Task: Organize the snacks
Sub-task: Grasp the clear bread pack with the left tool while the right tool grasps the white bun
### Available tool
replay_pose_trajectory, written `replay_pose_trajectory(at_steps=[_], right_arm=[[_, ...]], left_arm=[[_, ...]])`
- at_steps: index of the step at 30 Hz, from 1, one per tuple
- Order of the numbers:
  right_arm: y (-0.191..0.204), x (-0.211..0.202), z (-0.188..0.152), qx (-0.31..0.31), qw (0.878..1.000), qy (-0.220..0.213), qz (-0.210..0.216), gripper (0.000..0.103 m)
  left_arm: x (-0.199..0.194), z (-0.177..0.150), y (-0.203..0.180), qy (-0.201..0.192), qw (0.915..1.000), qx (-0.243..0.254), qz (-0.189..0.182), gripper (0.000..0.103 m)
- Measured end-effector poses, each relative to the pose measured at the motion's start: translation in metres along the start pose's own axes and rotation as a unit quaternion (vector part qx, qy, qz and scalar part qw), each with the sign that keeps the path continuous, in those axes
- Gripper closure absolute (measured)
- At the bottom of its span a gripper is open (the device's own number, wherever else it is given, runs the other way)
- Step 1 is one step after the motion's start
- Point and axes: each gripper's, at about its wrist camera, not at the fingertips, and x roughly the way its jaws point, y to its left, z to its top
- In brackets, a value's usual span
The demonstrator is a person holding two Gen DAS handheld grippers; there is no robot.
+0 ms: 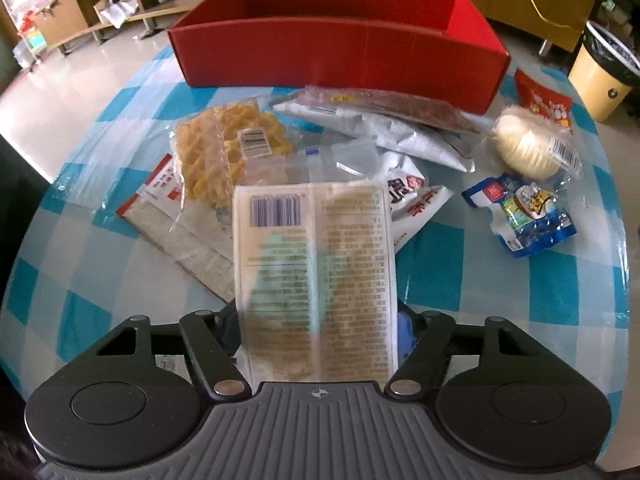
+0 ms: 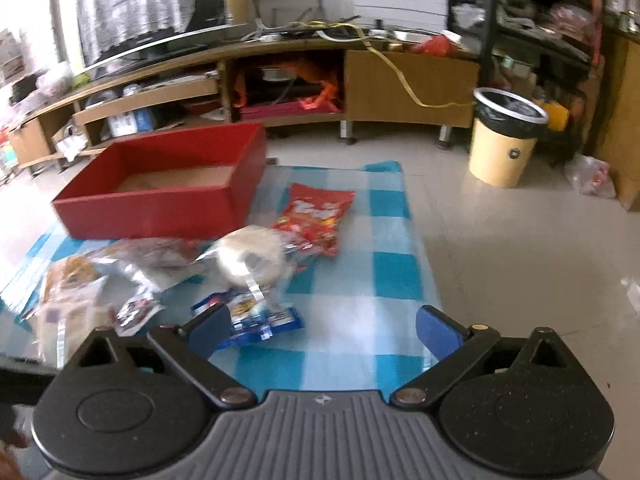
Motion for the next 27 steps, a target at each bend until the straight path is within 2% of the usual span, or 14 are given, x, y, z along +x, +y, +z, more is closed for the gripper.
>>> replay_pose_trajectory(at_steps=[5, 10, 15, 19, 22, 24, 27], right_arm=[[-0.028, 0.001, 0.01, 0.047, 0.999, 0.01, 0.016, 0.008], [-0.02, 0.012, 0.029, 0.012, 0.999, 0.012, 0.029, 0.008], [0.011, 0.044, 0.053, -0.078, 0.995, 0.022, 0.053, 0.008], [0.033, 0.068, 0.066, -0.172, 0.981, 0.031, 0.084, 0.008], [0.04, 0.093, 0.066, -0.204, 0.971, 0.064, 0.109, 0.008], [0.044, 0.112, 0.061, -0.217, 0.966, 0.091, 0.11, 0.008], [0.051, 0.127, 0.054, -0.24, 0.959, 0.105, 0.112, 0.008]], left_arm=[[-0.012, -0.001, 0.004, -0.004, 0.9998, 0.001, -0.02, 0.037], [-0.02, 0.0, 0.011, -0.009, 0.999, -0.002, -0.043, 0.037], [-0.023, 0.003, 0.018, -0.008, 0.9983, -0.008, -0.057, 0.038], [-0.023, 0.004, 0.022, -0.005, 0.9974, -0.011, -0.071, 0.038], [-0.022, 0.006, 0.026, -0.002, 0.9967, -0.014, -0.08, 0.038], [-0.021, 0.006, 0.03, 0.001, 0.9963, -0.019, -0.084, 0.038], [-0.019, 0.008, 0.031, 0.003, 0.9958, -0.023, -0.088, 0.037]])
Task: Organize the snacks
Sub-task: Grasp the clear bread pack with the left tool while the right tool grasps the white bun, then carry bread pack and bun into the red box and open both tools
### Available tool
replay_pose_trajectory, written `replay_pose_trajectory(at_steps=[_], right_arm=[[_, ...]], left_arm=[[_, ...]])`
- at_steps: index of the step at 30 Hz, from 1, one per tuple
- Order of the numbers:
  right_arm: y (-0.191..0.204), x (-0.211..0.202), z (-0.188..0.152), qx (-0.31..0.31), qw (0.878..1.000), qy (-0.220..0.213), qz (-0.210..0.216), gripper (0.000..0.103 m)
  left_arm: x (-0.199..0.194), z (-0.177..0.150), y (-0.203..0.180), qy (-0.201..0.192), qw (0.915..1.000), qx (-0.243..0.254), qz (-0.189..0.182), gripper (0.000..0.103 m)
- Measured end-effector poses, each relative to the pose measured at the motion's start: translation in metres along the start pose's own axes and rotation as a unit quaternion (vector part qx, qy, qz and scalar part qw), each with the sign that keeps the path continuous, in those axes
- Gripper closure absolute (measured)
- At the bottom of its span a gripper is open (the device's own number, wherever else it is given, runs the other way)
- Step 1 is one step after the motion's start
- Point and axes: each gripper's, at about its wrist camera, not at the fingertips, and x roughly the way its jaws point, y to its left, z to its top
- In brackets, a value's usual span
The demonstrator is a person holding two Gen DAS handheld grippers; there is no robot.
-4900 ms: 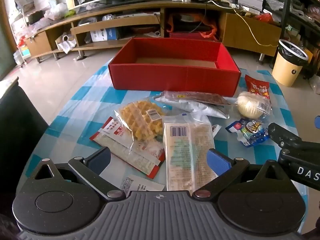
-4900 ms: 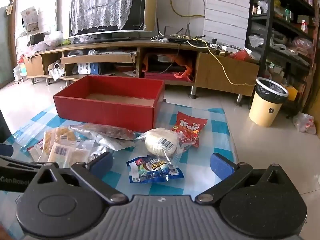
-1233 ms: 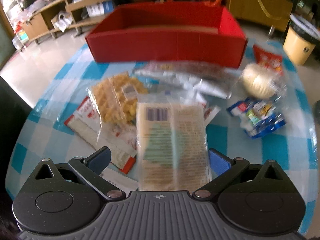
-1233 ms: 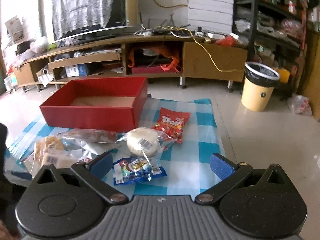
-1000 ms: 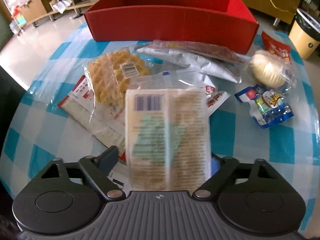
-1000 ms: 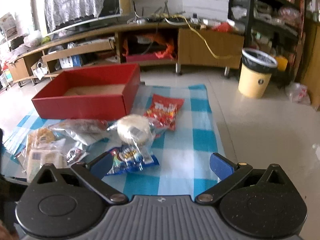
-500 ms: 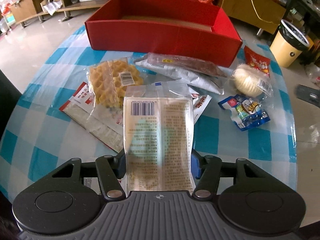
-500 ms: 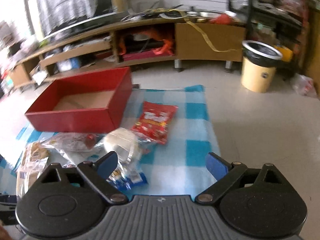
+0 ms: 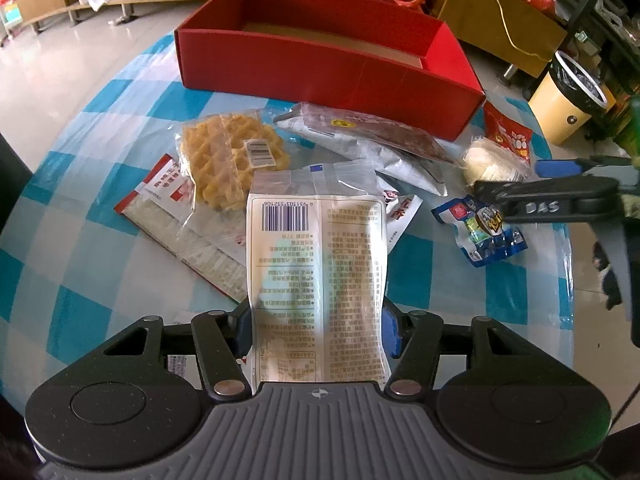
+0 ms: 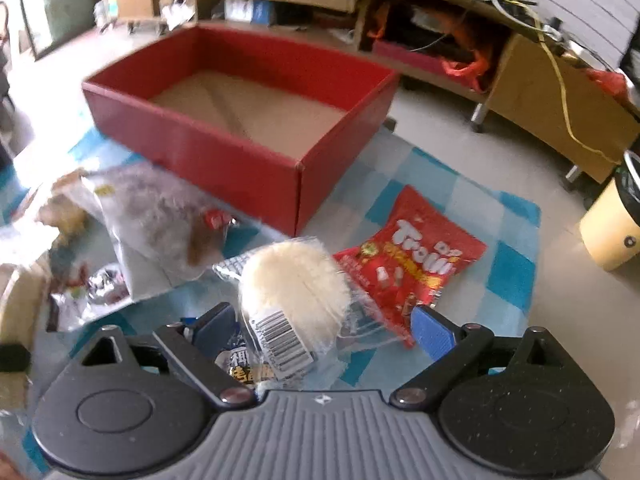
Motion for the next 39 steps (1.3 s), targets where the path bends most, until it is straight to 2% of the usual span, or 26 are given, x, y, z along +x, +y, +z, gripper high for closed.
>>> replay_pose_trajectory(at_steps=[4, 5, 8, 10, 12, 14, 17, 22, 27, 32, 36, 39], right_arm=[[0.003, 0.006, 0.001, 0.014, 1.0, -0.008, 0.027, 0.005], [0.003, 0.011, 0.001, 0.023, 0.999, 0.003, 0.031, 0.001], [-0.003, 0.03, -0.001, 0.052, 0.996, 0.052, 0.042, 0.0], [-0.01, 0.028, -0.001, 0.089, 0.994, 0.045, 0.05, 0.0], [-0.016, 0.025, 0.0, 0.112, 0.992, 0.043, 0.046, 0.01], [-0.02, 0.021, 0.001, 0.12, 0.991, 0.037, 0.048, 0.028], [-0.029, 0.016, 0.0, 0.149, 0.986, 0.031, 0.059, 0.035], [-0.023, 0.003, -0.003, 0.124, 0.992, 0.014, 0.027, 0.038], [-0.024, -0.025, -0.004, 0.134, 0.99, -0.014, 0.029, 0.038], [-0.017, -0.047, -0.004, 0.141, 0.988, -0.039, 0.045, 0.038], [-0.014, -0.055, -0.001, 0.142, 0.987, -0.055, 0.052, 0.038], [-0.021, -0.06, 0.0, 0.166, 0.981, -0.065, 0.081, 0.038]], left_arm=[[0.0, 0.0, -0.001, -0.001, 1.0, 0.003, -0.003, 0.037], [0.001, 0.0, -0.001, 0.0, 1.0, 0.004, -0.003, 0.037], [0.0, -0.001, 0.002, -0.002, 1.0, 0.002, -0.003, 0.037], [0.0, 0.0, 0.004, -0.001, 1.0, 0.0, -0.003, 0.037], [0.002, -0.001, 0.006, -0.001, 1.0, 0.0, 0.0, 0.036], [0.002, -0.001, 0.005, -0.003, 1.0, 0.002, 0.001, 0.036], [0.006, -0.002, 0.0, 0.001, 0.9999, 0.014, 0.01, 0.034], [0.012, -0.004, 0.0, 0.007, 0.9998, 0.013, 0.017, 0.035], [0.006, -0.003, 0.001, 0.004, 1.0, 0.005, -0.002, 0.038], [-0.002, -0.004, 0.005, 0.001, 0.9998, -0.008, -0.019, 0.039], [-0.013, -0.003, 0.007, -0.015, 0.9996, -0.016, -0.017, 0.039], [-0.023, 0.0, 0.008, -0.03, 0.999, -0.025, -0.025, 0.039]])
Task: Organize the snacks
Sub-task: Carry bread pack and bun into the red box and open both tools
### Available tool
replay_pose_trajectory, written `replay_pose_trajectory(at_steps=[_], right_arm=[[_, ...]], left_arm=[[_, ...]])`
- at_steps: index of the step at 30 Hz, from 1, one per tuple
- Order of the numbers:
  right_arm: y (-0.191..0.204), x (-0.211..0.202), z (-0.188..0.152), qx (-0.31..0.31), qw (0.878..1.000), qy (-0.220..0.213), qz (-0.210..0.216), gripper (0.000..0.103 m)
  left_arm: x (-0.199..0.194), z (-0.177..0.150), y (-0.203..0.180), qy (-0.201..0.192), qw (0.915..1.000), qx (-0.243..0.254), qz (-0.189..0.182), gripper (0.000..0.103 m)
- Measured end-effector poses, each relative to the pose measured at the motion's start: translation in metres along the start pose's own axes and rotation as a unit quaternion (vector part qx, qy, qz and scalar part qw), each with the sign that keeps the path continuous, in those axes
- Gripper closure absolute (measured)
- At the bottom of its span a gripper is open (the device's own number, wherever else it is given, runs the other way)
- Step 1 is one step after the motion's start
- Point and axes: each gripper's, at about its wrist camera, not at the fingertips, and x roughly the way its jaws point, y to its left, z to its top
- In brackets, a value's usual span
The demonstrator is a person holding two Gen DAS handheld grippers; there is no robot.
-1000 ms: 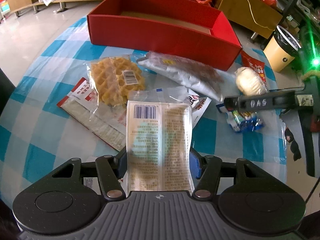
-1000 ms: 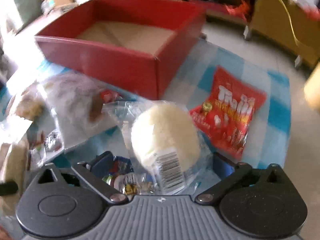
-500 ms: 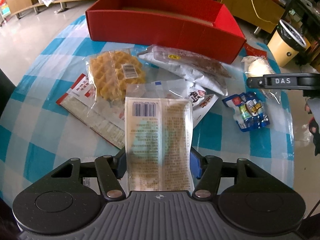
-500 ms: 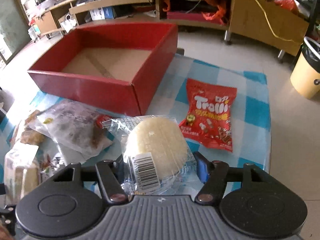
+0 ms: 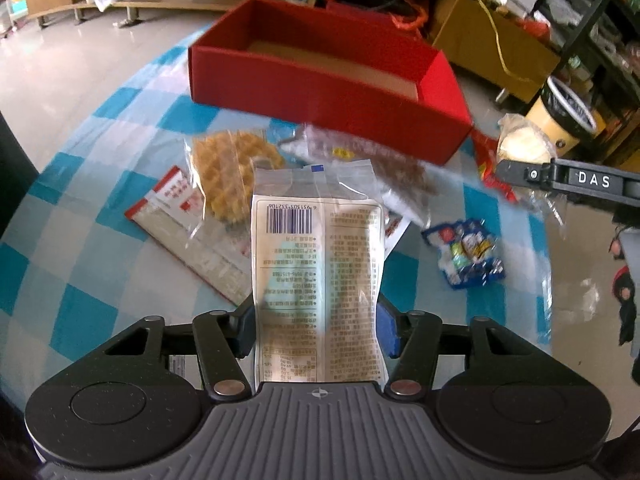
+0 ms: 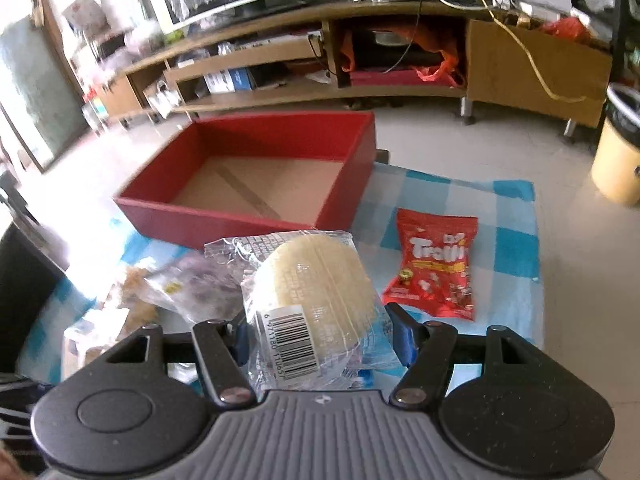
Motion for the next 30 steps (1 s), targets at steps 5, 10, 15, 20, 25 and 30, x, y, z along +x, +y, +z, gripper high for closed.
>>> replay_pose_trajectory(at_steps=[5, 10, 15, 20, 25, 30], right_arm=[[-0.009, -0.006, 0.006, 0.042, 0.998, -0.011, 0.049, 0.038], [-0.014, -0.004, 0.015, 0.086, 0.992, -0.015, 0.096, 0.038], [-0.008, 0.002, 0.031, 0.092, 0.99, -0.027, 0.103, 0.038], [-0.001, 0.014, 0.05, 0.103, 0.988, -0.039, 0.107, 0.038], [0.005, 0.032, 0.063, 0.109, 0.987, -0.041, 0.109, 0.038], [0.006, 0.049, 0.08, 0.114, 0.987, -0.048, 0.105, 0.038]], left_arm=[[-0.014, 0.015, 0.0, -0.029, 0.9995, -0.01, -0.012, 0.039], [-0.02, 0.036, -0.003, -0.051, 0.9985, -0.011, -0.016, 0.039], [-0.023, 0.069, -0.008, -0.078, 0.9968, -0.001, -0.014, 0.039], [-0.02, 0.101, -0.011, -0.102, 0.9947, -0.003, -0.016, 0.039], [-0.01, 0.126, -0.007, -0.104, 0.994, -0.018, -0.025, 0.039], [0.002, 0.151, -0.006, -0.117, 0.9928, -0.016, -0.021, 0.039]])
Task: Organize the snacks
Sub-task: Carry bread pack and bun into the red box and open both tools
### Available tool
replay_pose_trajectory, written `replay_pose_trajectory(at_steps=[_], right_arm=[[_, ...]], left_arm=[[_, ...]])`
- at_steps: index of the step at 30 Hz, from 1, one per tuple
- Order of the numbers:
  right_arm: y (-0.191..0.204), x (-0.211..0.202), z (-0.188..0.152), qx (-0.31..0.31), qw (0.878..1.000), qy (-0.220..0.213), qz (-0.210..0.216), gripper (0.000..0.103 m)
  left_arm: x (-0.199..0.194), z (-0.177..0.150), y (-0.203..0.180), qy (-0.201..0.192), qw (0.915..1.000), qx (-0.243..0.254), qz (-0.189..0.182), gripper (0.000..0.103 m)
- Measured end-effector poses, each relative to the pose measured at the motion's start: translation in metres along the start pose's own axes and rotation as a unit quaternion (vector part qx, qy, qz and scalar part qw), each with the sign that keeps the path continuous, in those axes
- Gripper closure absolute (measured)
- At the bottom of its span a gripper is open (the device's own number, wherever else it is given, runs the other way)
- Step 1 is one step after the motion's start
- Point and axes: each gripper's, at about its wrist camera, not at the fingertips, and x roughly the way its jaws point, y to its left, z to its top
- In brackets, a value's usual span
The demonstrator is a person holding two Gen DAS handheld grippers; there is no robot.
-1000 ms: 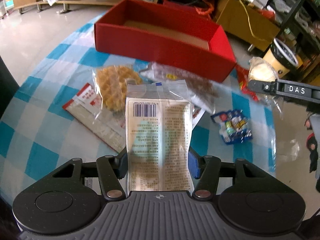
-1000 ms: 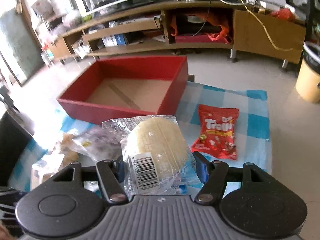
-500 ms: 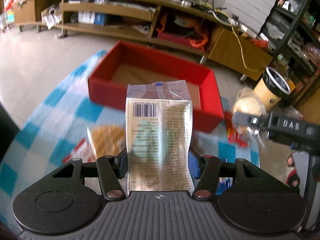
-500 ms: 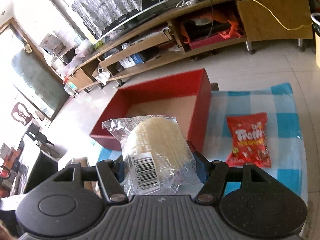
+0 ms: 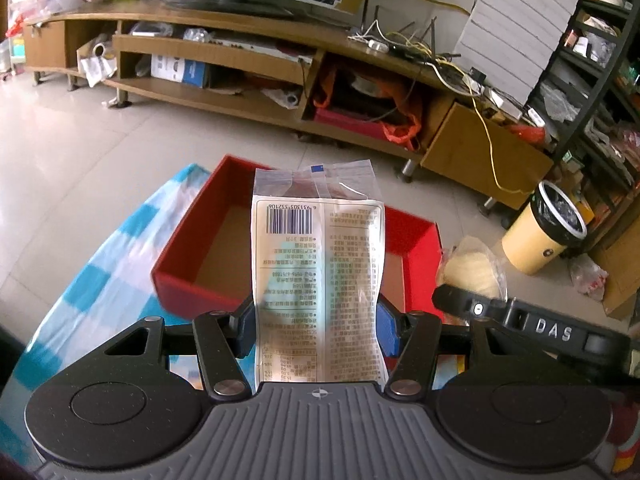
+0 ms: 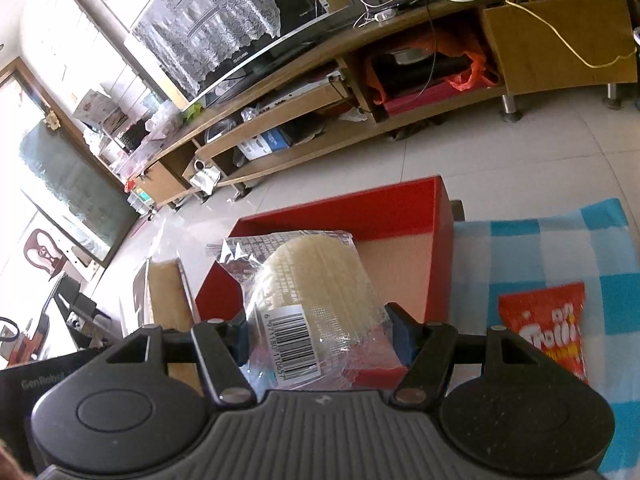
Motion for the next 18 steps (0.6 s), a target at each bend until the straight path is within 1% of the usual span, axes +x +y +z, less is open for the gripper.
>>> replay_pose_trajectory(at_steps=[7, 13, 15, 16, 17, 18], right_arm=[[-0.004, 0.033, 0.014, 0.0, 1.0, 0.012, -0.015, 0.038], [0.0, 0.067, 0.019, -0.016, 0.999, 0.028, -0.023, 0.038], [-0.001, 0.081, 0.017, -0.018, 0.999, 0.041, -0.029, 0.038], [-0.001, 0.088, 0.015, -0.023, 0.998, 0.048, -0.033, 0.038], [0.004, 0.09, 0.014, -0.048, 0.997, 0.043, -0.044, 0.038], [0.007, 0.093, 0.013, -0.064, 0.996, 0.046, -0.052, 0.038]], left_arm=[[0.033, 0.026, -0.001, -0.014, 0.999, 0.014, 0.04, 0.039], [0.07, 0.035, 0.002, -0.003, 0.9975, 0.03, 0.064, 0.038], [0.083, 0.037, 0.007, 0.003, 0.9963, 0.038, 0.077, 0.038], [0.089, 0.038, 0.009, 0.009, 0.9959, 0.041, 0.08, 0.038], [0.094, 0.038, 0.013, 0.013, 0.9957, 0.04, 0.082, 0.038], [0.099, 0.037, 0.016, 0.016, 0.9954, 0.04, 0.086, 0.041]])
